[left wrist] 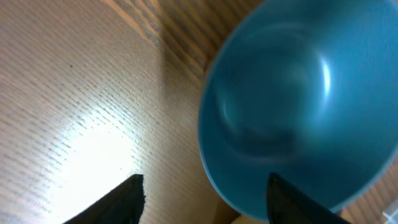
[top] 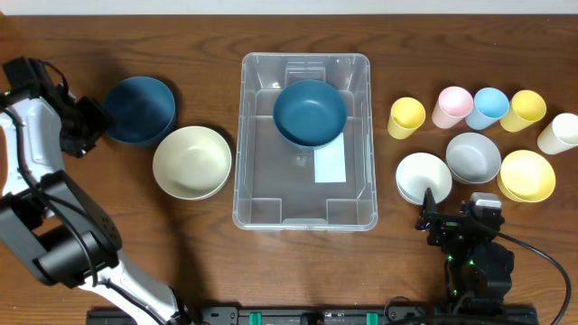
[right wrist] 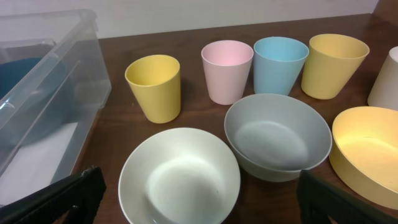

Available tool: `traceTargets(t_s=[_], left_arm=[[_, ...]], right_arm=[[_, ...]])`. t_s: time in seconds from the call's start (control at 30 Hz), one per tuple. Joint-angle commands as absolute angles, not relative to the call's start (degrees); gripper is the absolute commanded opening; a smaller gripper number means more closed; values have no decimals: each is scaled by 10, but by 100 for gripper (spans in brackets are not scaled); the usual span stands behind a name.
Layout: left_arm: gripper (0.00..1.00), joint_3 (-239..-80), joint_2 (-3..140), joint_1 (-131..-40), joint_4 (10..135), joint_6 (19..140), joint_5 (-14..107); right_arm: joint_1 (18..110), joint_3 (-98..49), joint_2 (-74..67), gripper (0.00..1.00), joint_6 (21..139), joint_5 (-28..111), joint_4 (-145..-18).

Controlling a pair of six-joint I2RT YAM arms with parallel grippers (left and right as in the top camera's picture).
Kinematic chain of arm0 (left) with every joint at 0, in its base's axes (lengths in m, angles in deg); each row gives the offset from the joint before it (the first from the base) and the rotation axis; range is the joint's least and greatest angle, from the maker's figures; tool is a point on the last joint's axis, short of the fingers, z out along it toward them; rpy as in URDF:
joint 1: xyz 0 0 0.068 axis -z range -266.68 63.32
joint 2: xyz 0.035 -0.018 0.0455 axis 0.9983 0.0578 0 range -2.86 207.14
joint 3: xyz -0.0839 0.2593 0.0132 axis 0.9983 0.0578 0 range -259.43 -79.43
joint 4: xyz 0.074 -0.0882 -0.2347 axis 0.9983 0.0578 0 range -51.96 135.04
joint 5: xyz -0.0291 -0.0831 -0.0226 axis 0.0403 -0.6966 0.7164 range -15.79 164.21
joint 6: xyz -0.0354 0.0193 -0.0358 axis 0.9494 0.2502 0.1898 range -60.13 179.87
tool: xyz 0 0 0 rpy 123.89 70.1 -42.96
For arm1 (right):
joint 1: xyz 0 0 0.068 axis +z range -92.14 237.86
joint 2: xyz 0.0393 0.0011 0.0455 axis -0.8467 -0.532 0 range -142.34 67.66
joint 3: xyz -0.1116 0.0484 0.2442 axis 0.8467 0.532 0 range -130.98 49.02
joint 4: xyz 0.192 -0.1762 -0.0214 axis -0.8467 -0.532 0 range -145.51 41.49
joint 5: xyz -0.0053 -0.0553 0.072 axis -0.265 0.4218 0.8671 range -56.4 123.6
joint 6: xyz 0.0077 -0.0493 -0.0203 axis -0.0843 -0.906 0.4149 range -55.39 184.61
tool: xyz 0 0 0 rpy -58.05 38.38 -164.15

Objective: Pack container
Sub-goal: 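Move the left gripper to the rim of the other dark blue bowl, then lift the second dark blue bowl over the bin with the left gripper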

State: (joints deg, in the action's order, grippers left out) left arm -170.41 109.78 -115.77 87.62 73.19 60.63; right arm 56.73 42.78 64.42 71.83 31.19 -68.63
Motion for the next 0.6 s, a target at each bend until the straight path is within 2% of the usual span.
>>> traceTargets(t_s=[0.0, 0.07, 0.17, 0.33, 0.37, 0.43, 0.57], left_arm=[[60, -1699, 1131, -1160, 872, 724, 596], [55, -1699, 1150, -1160, 868, 724, 596], [38, -1699, 1168, -1160, 863, 724, 596], [22, -1699, 1173, -1160, 849, 724, 596], [13, -1699, 1173, -1160, 849, 720, 596], [6, -1699, 1172, -1160, 849, 711, 596], [6, -1699, 1152, -1160, 857, 700, 596]], right_arm=[[562, 430, 648, 99, 725, 308, -687], [562, 429, 648, 99, 725, 308, -687], [562, 430, 648, 99, 725, 308, -687], [562, 429, 648, 99, 725, 308, -687], [562, 429, 648, 99, 725, 308, -687], [562, 429, 648, 99, 725, 308, -687], [562, 430, 648, 99, 725, 308, -687]])
